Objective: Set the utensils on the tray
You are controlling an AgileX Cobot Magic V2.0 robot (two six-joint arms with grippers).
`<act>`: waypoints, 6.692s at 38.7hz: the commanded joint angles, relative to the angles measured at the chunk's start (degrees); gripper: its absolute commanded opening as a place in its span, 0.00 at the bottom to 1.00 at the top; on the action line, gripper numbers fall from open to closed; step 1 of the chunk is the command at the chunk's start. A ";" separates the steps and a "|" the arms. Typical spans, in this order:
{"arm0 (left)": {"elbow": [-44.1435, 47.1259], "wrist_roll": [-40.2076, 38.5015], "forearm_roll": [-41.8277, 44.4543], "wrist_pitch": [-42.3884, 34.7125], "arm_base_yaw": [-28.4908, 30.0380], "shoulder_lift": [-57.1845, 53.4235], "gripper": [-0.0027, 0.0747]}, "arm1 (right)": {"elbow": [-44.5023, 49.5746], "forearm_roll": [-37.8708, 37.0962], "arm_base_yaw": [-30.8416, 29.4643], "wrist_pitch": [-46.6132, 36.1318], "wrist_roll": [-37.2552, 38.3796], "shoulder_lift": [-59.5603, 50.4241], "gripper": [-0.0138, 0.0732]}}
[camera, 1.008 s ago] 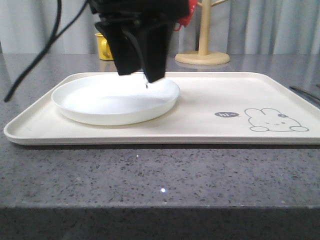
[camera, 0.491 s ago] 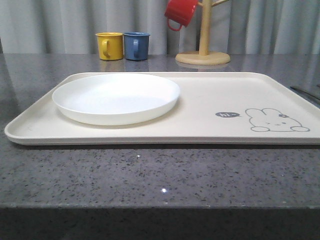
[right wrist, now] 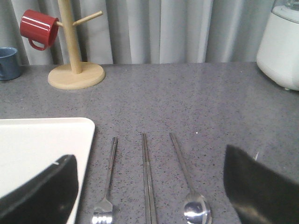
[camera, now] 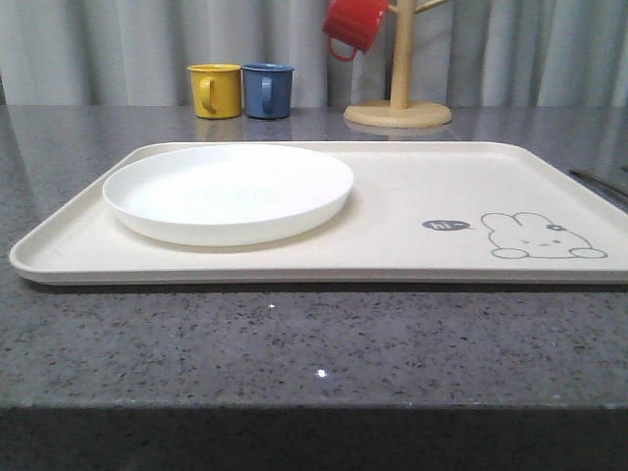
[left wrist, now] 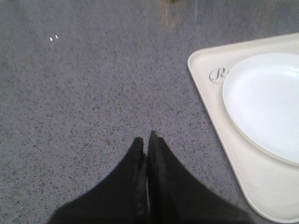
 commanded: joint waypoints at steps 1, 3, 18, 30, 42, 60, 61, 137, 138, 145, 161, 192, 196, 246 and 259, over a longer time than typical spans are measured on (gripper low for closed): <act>4.56 -0.70 -0.69 -9.61 0.18 -8.31 0.01 | -2.01 -0.07 -0.20 -4.65 -0.38 0.87 0.91; 6.91 -0.70 -0.69 -10.91 0.18 -12.20 0.01 | -2.01 -0.07 -0.20 -4.65 -0.38 0.87 0.91; 14.05 -0.70 -0.69 -16.11 0.18 -24.66 0.01 | -2.01 -0.07 -0.20 -4.65 -0.38 0.87 0.91; 14.05 -0.70 -0.69 -16.11 0.18 -24.66 0.01 | -2.01 -0.07 -0.20 -4.65 -0.38 0.87 0.91; 14.05 -0.70 -0.69 -16.11 0.18 -24.66 0.01 | -2.01 -0.12 -0.20 -5.28 -0.38 1.17 0.91; 14.05 -0.70 -0.69 -16.11 0.18 -24.66 0.01 | -21.40 -0.95 -0.12 11.34 -0.48 35.52 0.91; 14.05 -0.70 -0.69 -16.11 0.18 -24.66 0.01 | -23.05 -0.95 0.02 12.78 -0.48 37.33 0.91; 14.05 -0.70 -0.69 -16.24 0.18 -24.66 0.01 | -42.01 0.69 9.67 28.46 -0.09 75.15 0.47; 14.05 -0.70 -0.69 -16.24 0.18 -24.66 0.01 | -42.01 0.69 9.67 28.46 -0.09 75.15 0.44; 14.05 -0.70 -0.69 -16.24 0.18 -24.66 0.01 | -42.01 0.76 9.67 28.57 -0.09 75.10 0.18; 14.05 -0.70 -0.69 -16.24 0.18 -24.66 0.01 | -48.63 0.78 9.72 35.43 0.89 71.51 0.08; 14.05 -0.70 -0.69 -16.24 0.18 -24.66 0.01 | -57.25 1.22 32.12 30.22 23.22 80.99 0.10; 14.05 -0.70 -0.69 -16.24 0.18 -24.66 0.01 | -58.15 1.27 32.84 30.34 24.91 82.50 0.10; 14.05 -0.70 -0.69 -16.24 0.18 -24.66 0.01 | -70.35 -8.57 32.15 48.73 19.60 84.30 0.58; 14.05 -0.70 -0.69 -16.24 0.18 -24.66 0.01 | -61.74 -6.46 21.11 48.74 10.36 77.27 0.58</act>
